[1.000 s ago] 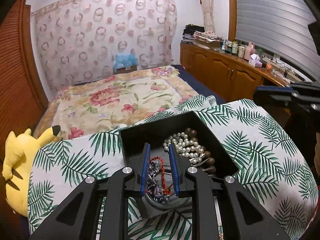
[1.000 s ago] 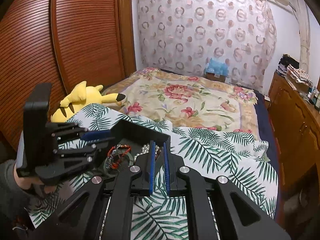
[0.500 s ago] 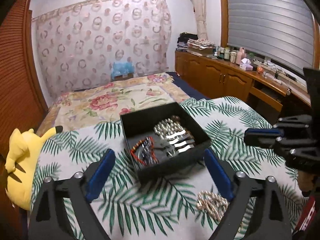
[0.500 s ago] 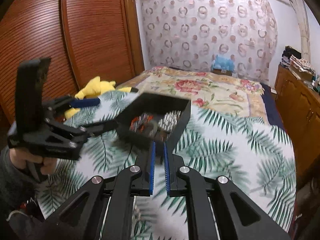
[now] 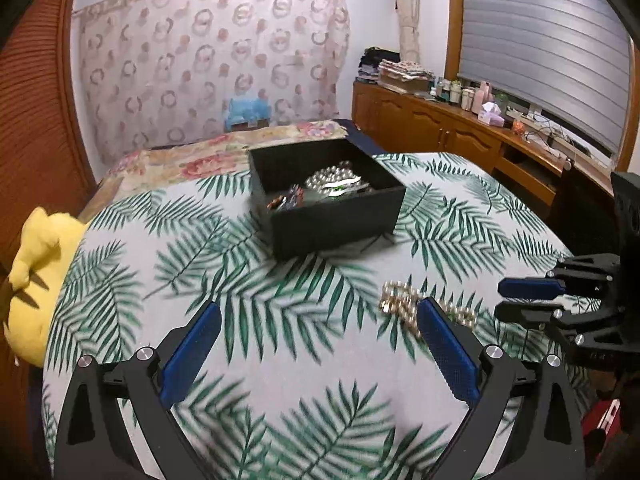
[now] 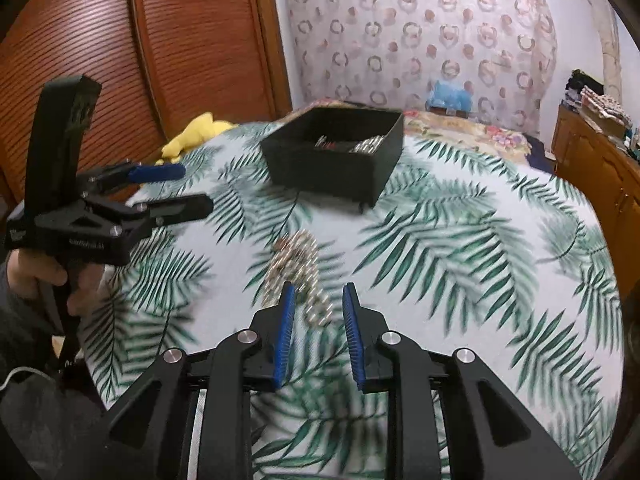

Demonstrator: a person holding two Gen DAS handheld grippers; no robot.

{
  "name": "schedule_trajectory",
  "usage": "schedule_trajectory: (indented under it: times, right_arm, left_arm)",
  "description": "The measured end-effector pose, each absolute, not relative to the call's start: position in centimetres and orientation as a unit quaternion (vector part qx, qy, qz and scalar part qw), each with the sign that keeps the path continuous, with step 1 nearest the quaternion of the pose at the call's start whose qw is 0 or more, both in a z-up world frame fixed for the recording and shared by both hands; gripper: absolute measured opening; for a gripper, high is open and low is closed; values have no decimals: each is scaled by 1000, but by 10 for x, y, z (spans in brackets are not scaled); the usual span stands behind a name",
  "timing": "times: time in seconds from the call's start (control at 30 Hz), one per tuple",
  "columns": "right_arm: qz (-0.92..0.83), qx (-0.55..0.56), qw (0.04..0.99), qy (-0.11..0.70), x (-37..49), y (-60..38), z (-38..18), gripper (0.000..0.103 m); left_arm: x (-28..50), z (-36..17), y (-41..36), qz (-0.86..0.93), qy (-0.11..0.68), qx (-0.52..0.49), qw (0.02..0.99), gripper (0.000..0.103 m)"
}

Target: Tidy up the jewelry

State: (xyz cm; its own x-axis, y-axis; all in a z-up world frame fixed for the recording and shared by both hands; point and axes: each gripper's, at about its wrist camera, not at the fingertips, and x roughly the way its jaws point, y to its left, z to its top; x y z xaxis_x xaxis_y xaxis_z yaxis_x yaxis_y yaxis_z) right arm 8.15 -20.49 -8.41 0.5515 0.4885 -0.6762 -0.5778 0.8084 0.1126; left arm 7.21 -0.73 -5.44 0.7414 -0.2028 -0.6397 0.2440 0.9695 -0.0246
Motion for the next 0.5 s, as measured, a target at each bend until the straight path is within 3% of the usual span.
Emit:
schedule_trajectory:
  times: [0.5]
  right_arm:
    - [305,-123,859,393,67,-160,-104,34]
  left_arm:
    - [46,-75,10,-115,363,20,924,95]
